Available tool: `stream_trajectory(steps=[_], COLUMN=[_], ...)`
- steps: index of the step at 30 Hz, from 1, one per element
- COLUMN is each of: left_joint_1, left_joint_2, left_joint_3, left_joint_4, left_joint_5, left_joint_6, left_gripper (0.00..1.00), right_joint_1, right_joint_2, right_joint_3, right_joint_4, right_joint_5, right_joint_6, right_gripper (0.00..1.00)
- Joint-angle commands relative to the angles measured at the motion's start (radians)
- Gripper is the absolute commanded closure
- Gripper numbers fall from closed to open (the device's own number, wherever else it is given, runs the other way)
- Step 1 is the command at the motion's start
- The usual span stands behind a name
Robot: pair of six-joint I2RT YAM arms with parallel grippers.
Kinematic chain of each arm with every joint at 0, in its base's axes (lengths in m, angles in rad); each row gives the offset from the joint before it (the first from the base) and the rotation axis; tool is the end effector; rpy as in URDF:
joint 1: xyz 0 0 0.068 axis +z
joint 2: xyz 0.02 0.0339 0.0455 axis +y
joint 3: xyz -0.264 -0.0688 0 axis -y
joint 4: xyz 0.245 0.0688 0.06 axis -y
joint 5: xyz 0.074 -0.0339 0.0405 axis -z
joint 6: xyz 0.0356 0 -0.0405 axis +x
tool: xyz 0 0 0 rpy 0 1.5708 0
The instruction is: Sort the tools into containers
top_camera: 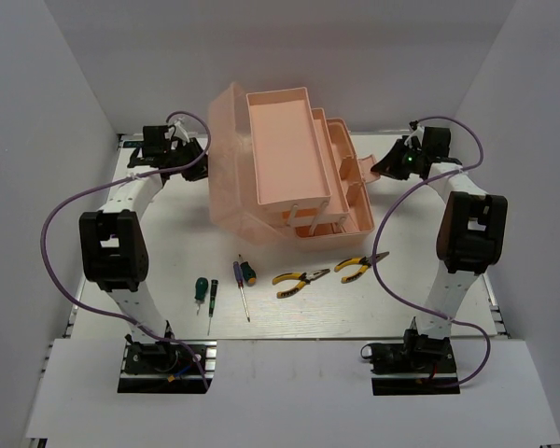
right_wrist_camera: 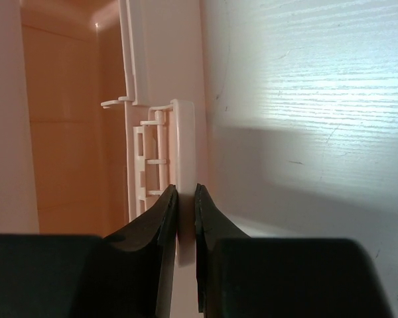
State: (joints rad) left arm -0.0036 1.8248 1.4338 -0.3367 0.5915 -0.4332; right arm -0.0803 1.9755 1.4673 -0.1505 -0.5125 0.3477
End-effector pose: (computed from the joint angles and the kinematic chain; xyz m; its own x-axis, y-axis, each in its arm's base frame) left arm 0.4130 -0.0213 0.2623 -0.7797 -0.3457 -0.5220 0.1014 0.7531 -0.6501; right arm 0.4502 -0.0187 0.2251 -0.6815 0.3528 -0.6412 -0.0898 0.8292 0.5516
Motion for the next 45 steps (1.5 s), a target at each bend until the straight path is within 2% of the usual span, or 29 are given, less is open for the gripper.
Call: stream_trajectory(steps=[1, 2, 5, 8, 9, 10, 18, 25, 26, 27, 28, 29, 30, 36, 41, 43, 44, 45], left_joint_1=[0.063, 0.063, 0.083, 0.096, 0.096, 0.108, 0.139, 0.148, 0.148, 0.148, 0.148, 0.148, 0.148, 0.148, 0.125, 0.114, 0.114, 0.114], left_joint_2=[-0.041, -0.041, -0.032, -0.021, -0.021, -0.012, -0.002, -0.097, -0.137, -0.160, -0.183, -0.206, -0.249, -0.404, -0.545, -0.613, -0.633, -0.651], left_joint_3=[-0.004, -0.004, -0.004, -0.013, -0.013, -0.013, -0.023, -0.070, -0.094, -0.104, -0.114, -0.128, -0.128, -0.197, -0.323, -0.398, -0.427, -0.456], left_joint_4=[-0.001, -0.001, -0.001, -0.001, -0.001, -0.001, 0.008, 0.018, 0.018, 0.027, 0.027, 0.027, 0.036, 0.071, 0.137, 0.162, 0.188, 0.198], left_joint_5=[-0.068, -0.068, -0.079, -0.079, -0.079, -0.079, -0.070, -0.103, -0.114, -0.136, -0.145, -0.145, -0.160, -0.171, -0.107, -0.064, -0.030, -0.012], left_joint_6=[0.068, 0.068, 0.068, 0.050, 0.050, 0.050, 0.030, 0.010, -0.002, -0.002, -0.002, -0.012, -0.012, -0.053, -0.053, -0.053, -0.053, -0.053], left_gripper=[0.76, 0.73, 0.56, 0.42, 0.33, 0.30, 0.26, 0.23, 0.23, 0.12, 0.12, 0.10, 0.00, 0.00, 0.00, 0.00, 0.00, 0.00], right_joint_1=[-0.045, -0.045, -0.044, -0.044, -0.045, -0.044, -0.046, -0.046, -0.044, -0.047, -0.047, -0.047, -0.047, -0.055, -0.058, -0.062, -0.067, -0.070], right_joint_2=[-0.037, -0.038, -0.038, -0.037, -0.037, -0.038, -0.038, -0.038, -0.038, -0.043, -0.049, -0.052, -0.056, -0.108, -0.228, -0.311, -0.332, -0.399], right_joint_3=[-0.027, -0.033, -0.039, -0.045, -0.045, -0.045, -0.055, -0.055, -0.055, -0.053, -0.055, -0.056, -0.055, -0.055, -0.103, -0.131, -0.157, -0.174], right_joint_4=[0.015, 0.022, 0.026, 0.029, 0.032, 0.031, 0.035, 0.039, 0.039, 0.037, 0.038, 0.039, 0.039, -0.027, -0.145, -0.178, -0.232, -0.250], right_joint_5=[0.080, 0.078, 0.074, 0.068, 0.066, 0.066, 0.060, 0.036, 0.032, 0.031, 0.025, 0.028, 0.028, -0.009, 0.043, 0.045, 0.025, -0.019], right_joint_6=[-0.019, -0.016, -0.015, -0.018, -0.013, -0.013, -0.015, -0.016, -0.025, -0.027, -0.032, -0.038, -0.042, -0.075, -0.257, -0.343, -0.462, -0.487], right_gripper=[1.00, 1.00, 1.00, 1.00, 1.00, 1.00, 1.00, 1.00, 0.89, 0.81, 0.68, 0.64, 0.61, 0.38, 0.27, 0.09, 0.09, 0.09])
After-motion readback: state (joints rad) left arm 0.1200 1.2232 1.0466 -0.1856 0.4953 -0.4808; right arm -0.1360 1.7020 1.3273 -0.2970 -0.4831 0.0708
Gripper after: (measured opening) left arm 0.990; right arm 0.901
